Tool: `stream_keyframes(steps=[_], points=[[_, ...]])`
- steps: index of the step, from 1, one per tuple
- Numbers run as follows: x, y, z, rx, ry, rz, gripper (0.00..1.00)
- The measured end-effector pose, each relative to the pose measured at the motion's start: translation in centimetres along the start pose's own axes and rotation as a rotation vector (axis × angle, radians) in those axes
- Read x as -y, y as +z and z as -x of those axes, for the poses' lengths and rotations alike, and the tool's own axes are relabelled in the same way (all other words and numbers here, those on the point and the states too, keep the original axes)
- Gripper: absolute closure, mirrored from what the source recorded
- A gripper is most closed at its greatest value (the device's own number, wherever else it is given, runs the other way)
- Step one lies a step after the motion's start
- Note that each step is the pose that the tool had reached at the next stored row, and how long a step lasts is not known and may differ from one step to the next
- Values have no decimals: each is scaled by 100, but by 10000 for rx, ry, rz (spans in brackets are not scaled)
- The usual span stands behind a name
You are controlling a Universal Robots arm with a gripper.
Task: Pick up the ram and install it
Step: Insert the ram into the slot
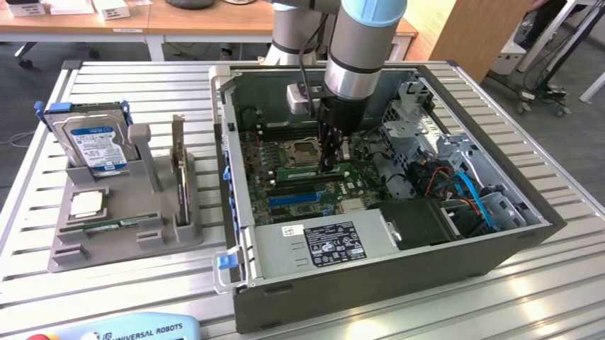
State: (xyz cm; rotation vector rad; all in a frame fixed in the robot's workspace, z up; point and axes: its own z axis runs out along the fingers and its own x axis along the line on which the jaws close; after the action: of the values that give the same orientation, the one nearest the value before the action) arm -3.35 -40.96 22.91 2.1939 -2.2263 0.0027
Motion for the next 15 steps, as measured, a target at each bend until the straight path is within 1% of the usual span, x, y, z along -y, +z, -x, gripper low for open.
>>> stream_keyframes(steps=[15], points=[[10,5,0,1,0,0,88]])
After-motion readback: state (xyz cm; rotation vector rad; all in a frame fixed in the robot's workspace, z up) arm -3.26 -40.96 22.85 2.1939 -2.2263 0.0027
